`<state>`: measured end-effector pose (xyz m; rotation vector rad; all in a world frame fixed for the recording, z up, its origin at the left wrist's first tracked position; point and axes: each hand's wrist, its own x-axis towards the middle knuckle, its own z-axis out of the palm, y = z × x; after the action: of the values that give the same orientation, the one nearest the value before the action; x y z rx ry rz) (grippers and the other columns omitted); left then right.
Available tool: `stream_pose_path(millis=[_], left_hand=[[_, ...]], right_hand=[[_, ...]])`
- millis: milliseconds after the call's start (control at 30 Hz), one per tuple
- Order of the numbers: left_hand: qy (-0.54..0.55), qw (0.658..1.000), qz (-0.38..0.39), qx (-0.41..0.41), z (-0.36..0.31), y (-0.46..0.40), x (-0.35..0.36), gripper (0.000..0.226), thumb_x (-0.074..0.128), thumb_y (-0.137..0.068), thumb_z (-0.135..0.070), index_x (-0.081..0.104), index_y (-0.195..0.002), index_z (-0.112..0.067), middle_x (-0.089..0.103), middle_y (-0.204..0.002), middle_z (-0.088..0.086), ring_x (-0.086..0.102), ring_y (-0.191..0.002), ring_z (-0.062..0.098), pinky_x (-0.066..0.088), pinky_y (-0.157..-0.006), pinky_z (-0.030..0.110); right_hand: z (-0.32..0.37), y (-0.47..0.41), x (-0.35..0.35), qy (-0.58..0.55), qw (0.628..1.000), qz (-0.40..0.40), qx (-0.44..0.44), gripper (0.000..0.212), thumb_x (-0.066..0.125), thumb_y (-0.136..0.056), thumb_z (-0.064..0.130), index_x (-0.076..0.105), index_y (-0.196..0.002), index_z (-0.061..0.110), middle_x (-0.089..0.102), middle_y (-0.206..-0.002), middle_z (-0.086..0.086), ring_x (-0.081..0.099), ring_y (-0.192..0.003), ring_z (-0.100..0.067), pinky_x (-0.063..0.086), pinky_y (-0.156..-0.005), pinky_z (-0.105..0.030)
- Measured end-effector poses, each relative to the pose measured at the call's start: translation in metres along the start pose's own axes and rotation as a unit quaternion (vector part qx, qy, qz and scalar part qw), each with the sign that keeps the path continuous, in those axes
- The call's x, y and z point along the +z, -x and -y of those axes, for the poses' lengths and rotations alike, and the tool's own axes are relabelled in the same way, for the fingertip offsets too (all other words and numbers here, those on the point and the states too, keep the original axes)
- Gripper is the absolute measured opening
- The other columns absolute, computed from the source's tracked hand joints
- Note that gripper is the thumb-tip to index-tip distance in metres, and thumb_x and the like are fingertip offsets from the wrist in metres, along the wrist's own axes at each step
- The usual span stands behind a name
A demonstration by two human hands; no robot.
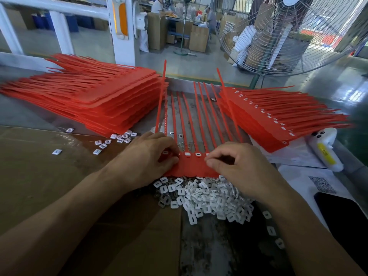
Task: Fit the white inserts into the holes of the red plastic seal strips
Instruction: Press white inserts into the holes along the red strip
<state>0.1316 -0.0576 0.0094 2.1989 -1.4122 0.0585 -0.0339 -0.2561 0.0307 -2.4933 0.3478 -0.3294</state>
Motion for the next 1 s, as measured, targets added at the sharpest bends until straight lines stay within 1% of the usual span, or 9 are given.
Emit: stream_pose_path(millis=[100, 200, 367, 467, 600, 700, 800, 867, 1000], left_hand=[[-0.003, 1.000, 0.001, -0.002, 0.000, 0.000, 0.000, 0.025, 0.062, -0.093, -0.044, 0.066, -0.115, -0.035, 0.060, -0.112, -0.016, 0.051, -0.112, 0.009, 0.044, -0.101, 0.039], [-0.007, 1.000, 0.007, -0.004, 0.000, 0.000, 0.000, 0.025, 0.060, -0.093, -0.046, 0.065, -0.116, -0.036, 0.060, -0.113, -0.017, 0.050, -0.111, 0.009, 0.044, -0.100, 0.039], [-0.008, 1.000, 0.010, -0.005, 0.001, 0.000, 0.000, 0.026, 0.059, -0.093, -0.047, 0.064, -0.116, -0.036, 0.059, -0.114, -0.017, 0.049, -0.112, 0.008, 0.044, -0.101, 0.038], [-0.007, 1.000, 0.016, -0.006, 0.001, 0.000, -0.001, 0.027, 0.058, -0.092, -0.048, 0.064, -0.116, -0.037, 0.058, -0.114, -0.018, 0.049, -0.113, 0.007, 0.044, -0.102, 0.039], [-0.005, 1.000, 0.021, -0.008, 0.002, 0.000, -0.001, 0.028, 0.056, -0.092, -0.050, 0.063, -0.116, -0.039, 0.058, -0.115, -0.019, 0.049, -0.114, 0.007, 0.045, -0.102, 0.039], [-0.003, 1.000, 0.023, -0.008, 0.002, 0.001, -0.002, 0.031, 0.053, -0.090, -0.052, 0.063, -0.115, -0.039, 0.058, -0.115, -0.019, 0.049, -0.114, 0.007, 0.045, -0.102, 0.039], [-0.002, 1.000, 0.018, -0.006, 0.002, 0.001, -0.001, 0.029, 0.055, -0.090, -0.051, 0.064, -0.115, -0.039, 0.058, -0.113, -0.019, 0.049, -0.113, 0.006, 0.045, -0.101, 0.039], [-0.002, 1.000, 0.016, -0.005, 0.003, 0.001, -0.001, 0.028, 0.055, -0.091, -0.051, 0.064, -0.115, -0.039, 0.058, -0.113, -0.019, 0.049, -0.112, 0.006, 0.045, -0.101, 0.038], [-0.003, 1.000, 0.017, -0.007, 0.003, 0.000, 0.000, 0.030, 0.055, -0.091, -0.051, 0.064, -0.115, -0.037, 0.059, -0.113, -0.018, 0.050, -0.112, 0.007, 0.045, -0.100, 0.039]], right_hand=[[0.005, 0.003, -0.002, -0.017, 0.997, 0.073, -0.021, 0.006, 0.077, -0.091, 0.033, 0.078, -0.092, 0.038, 0.069, -0.097, 0.024, 0.066, -0.091, 0.004, 0.046, -0.075, -0.014], [0.007, 0.004, -0.005, -0.016, 0.994, 0.106, -0.034, 0.007, 0.081, -0.087, 0.036, 0.078, -0.093, 0.038, 0.069, -0.096, 0.020, 0.065, -0.089, 0.000, 0.048, -0.074, -0.016], [0.010, 0.007, -0.006, -0.025, 0.991, 0.125, -0.043, 0.011, 0.086, -0.081, 0.038, 0.078, -0.089, 0.038, 0.066, -0.093, 0.019, 0.062, -0.084, 0.001, 0.045, -0.074, -0.011], [0.012, 0.007, -0.003, -0.010, 0.991, 0.122, -0.046, 0.010, 0.086, -0.082, 0.033, 0.077, -0.085, 0.036, 0.065, -0.093, 0.022, 0.062, -0.084, 0.002, 0.044, -0.074, -0.009], [0.014, 0.007, -0.002, 0.001, 0.990, 0.130, -0.055, 0.010, 0.082, -0.087, 0.028, 0.074, -0.083, 0.034, 0.065, -0.094, 0.022, 0.062, -0.081, -0.001, 0.045, -0.070, -0.012], [0.015, 0.008, -0.002, -0.006, 0.992, 0.120, -0.046, 0.010, 0.077, -0.090, 0.029, 0.071, -0.083, 0.033, 0.065, -0.093, 0.022, 0.063, -0.079, -0.001, 0.047, -0.068, -0.014], [0.016, 0.008, -0.001, -0.032, 0.994, 0.093, -0.040, 0.012, 0.072, -0.093, 0.025, 0.069, -0.084, 0.032, 0.069, -0.082, 0.019, 0.064, -0.068, 0.000, 0.049, -0.062, -0.015], [0.016, 0.008, 0.000, -0.054, 0.995, 0.070, -0.043, 0.013, 0.071, -0.094, 0.022, 0.068, -0.084, 0.031, 0.069, -0.077, 0.017, 0.062, -0.065, 0.001, 0.048, -0.060, -0.014], [0.012, 0.004, 0.005, -0.085, 0.996, 0.005, -0.026, 0.014, 0.073, -0.095, 0.020, 0.072, -0.092, 0.034, 0.070, -0.086, 0.015, 0.066, -0.075, -0.003, 0.052, -0.065, -0.017]])
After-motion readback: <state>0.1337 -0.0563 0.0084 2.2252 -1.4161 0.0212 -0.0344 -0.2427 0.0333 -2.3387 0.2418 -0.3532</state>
